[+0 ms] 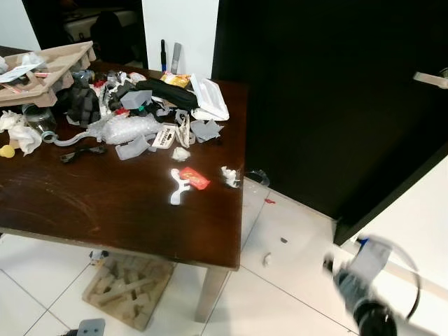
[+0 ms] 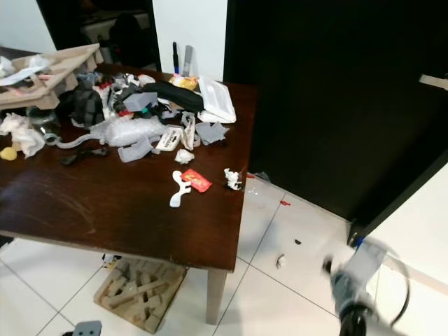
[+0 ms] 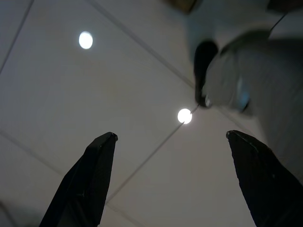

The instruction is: Picking trash to rubbish bin

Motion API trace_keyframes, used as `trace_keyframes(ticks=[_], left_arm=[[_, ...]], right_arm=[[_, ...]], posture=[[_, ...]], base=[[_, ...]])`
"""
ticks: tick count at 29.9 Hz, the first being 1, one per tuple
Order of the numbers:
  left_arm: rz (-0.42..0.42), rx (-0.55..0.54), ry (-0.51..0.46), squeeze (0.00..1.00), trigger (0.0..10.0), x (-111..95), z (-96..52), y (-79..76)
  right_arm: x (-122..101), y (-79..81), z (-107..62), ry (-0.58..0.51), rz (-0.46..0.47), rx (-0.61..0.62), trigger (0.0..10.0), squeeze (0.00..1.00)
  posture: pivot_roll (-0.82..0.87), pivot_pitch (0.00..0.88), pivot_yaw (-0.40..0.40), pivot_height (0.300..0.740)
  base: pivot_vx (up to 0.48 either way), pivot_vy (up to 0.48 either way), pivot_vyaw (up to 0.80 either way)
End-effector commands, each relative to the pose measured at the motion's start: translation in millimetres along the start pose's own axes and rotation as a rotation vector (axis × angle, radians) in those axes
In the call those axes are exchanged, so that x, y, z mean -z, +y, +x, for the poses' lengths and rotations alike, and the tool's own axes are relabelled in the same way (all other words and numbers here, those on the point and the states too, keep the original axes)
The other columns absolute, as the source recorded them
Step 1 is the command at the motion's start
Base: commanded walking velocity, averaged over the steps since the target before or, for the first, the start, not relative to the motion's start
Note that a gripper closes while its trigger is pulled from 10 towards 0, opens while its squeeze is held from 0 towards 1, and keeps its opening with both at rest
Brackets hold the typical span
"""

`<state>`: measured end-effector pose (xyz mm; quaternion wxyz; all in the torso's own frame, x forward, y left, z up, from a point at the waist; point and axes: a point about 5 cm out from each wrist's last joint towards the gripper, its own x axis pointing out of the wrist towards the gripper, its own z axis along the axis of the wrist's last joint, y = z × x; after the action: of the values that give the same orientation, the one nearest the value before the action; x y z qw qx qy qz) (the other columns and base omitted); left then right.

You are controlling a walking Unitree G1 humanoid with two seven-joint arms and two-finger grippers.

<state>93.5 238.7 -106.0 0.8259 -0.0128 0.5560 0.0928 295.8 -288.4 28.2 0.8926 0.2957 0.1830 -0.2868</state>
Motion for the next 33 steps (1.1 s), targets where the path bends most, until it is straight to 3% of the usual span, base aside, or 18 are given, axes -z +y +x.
trace_keyframes(ticks=[1,3,4,6,7,8,9,12,14,17,19,26,30,33], left_arm=[[0.001,0.005,0.012,0.0,10.0,4.2,-0.2,-2.2],[0.001,0.005,0.015,0.0,10.0,5.7,-0.5,-1.9],[0.001,0.005,0.015,0.0,10.0,5.7,-0.5,-1.9],[0.0,0.006,0.017,0.0,10.0,7.4,-0.8,-2.0],[0.0,0.006,0.017,0.0,10.0,7.4,-0.8,-2.0],[0.0,0.007,0.018,0.0,10.0,8.4,-1.0,-2.1],[0.0,0.007,0.018,0.0,10.0,8.4,-1.0,-2.1],[0.003,0.012,0.026,0.0,10.0,14.9,-2.1,-2.9],[0.004,0.013,0.029,0.0,10.0,17.0,-2.5,-3.0],[0.008,0.015,0.036,0.0,10.0,20.6,-3.2,-3.0],[0.009,0.014,0.041,0.0,10.0,23.0,-3.7,-2.5],[0.012,0.014,0.046,0.0,10.0,25.4,-4.3,-1.8],[0.024,0.019,0.042,0.0,10.0,24.1,-4.0,-3.0],[0.027,0.021,0.039,0.0,10.0,22.1,-3.5,-3.6]], right_arm=[[-1.7,5.8,0.5,-0.005,0.104,-0.053,10.0,0.0],[-12.9,36.4,2.1,-0.026,0.241,-0.208,10.0,0.0],[-12.9,36.4,2.1,-0.026,0.241,-0.208,10.0,0.0],[-20.1,67.0,0.6,-0.03,0.332,-0.355,10.0,0.0],[-20.1,67.0,0.6,-0.03,0.332,-0.355,10.0,0.0],[-22.5,81.9,-1.1,-0.028,0.37,-0.418,10.0,0.0],[-22.5,81.9,-1.1,-0.028,0.37,-0.418,10.0,0.0],[-26.2,119.6,-7.6,-0.015,0.467,-0.548,10.0,0.0],[-26.2,125.0,-8.9,-0.004,0.475,-0.578,10.0,0.0],[-21.0,133.8,-11.9,0.037,0.405,-0.633,10.0,0.0],[-15.6,138.1,-14.0,0.072,0.304,-0.668,10.0,0.0],[-19.2,139.8,-15.4,0.083,0.228,-0.735,10.0,0.0],[-35.0,137.8,-14.7,0.057,0.208,-0.774,10.0,0.0],[-31.3,135.8,-14.3,0.084,0.099,-0.766,10.0,0.0]], posture=[[0.2,0.1,-0.06,0.74],[0.2,0.105,-0.063,0.74],[0.2,0.105,-0.063,0.74],[0.2,0.108,-0.064,0.74],[0.2,0.108,-0.064,0.74],[0.2,0.115,-0.064,0.74],[0.2,0.115,-0.064,0.74],[0.21,0.133,-0.07,0.74],[0.21,0.141,-0.07,0.74],[0.22,0.142,-0.07,0.74],[0.22,0.146,-0.07,0.74],[0.21,0.15,-0.067,0.74],[0.2,0.149,-0.065,0.74],[0.2,0.149,-0.066,0.74]], base=[[0.0,0.0,0.0],[0.0,0.0,0.0],[0.0,0.0,0.0],[0.0,0.0,0.0],[0.0,0.0,0.0],[0.0,0.0,0.0],[0.0,0.0,0.0],[0.0,0.0,0.0],[0.0,0.0,0.0],[0.0,0.0,0.0],[0.0,0.0,0.0],[0.0,0.0,0.0],[0.0,0.0,0.0],[0.0,0.0,0.0]])
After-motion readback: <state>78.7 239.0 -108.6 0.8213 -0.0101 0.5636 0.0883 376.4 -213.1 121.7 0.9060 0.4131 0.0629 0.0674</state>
